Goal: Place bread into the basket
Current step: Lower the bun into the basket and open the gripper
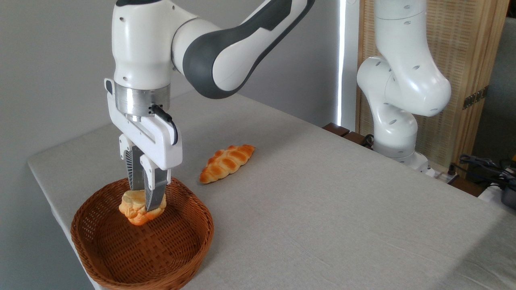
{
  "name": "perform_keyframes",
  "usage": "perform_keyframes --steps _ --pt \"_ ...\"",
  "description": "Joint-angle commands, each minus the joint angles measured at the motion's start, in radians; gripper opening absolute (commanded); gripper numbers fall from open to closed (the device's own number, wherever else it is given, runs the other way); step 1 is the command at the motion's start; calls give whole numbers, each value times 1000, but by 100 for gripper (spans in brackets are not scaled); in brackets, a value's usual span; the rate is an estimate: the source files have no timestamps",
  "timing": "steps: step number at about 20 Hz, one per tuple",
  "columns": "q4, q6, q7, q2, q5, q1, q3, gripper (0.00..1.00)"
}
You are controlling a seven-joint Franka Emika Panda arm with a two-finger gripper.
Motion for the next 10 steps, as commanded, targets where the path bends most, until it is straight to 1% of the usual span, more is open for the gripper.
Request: perform_keyframes --steps 1,4,8,10 --pt "20 17 -10 12 2 0 -2 100" --pt "20 37 -8 14 9 2 -2 100" --pt "20 19 -19 -6 9 3 4 100" --pt "23 -65 -18 -40 11 5 11 100"
